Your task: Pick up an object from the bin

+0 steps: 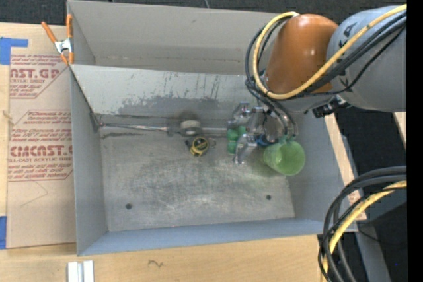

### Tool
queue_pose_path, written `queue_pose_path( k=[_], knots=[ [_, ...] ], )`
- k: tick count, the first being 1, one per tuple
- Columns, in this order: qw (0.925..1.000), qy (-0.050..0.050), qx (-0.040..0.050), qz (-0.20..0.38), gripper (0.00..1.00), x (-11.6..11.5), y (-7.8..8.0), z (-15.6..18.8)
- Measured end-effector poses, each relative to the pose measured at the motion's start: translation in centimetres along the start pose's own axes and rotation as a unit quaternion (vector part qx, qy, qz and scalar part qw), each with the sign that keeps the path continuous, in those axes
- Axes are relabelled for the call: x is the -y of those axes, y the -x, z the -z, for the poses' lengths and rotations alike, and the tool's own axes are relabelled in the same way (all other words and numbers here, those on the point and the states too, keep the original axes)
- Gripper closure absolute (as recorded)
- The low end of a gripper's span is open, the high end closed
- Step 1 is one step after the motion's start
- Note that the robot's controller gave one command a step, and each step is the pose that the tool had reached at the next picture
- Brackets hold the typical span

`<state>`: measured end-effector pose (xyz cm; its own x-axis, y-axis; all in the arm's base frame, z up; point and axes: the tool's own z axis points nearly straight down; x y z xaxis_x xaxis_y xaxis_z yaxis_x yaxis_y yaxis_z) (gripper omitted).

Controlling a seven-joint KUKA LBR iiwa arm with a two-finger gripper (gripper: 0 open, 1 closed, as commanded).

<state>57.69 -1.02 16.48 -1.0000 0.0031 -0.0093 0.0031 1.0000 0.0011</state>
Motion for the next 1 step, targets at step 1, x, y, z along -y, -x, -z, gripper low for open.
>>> queue_pose_path(
  k=[1],
  knots=[
    [0.9997,-0.001,0.0013,0.026,1.00,1.18,-0.02,10.72]
  ],
)
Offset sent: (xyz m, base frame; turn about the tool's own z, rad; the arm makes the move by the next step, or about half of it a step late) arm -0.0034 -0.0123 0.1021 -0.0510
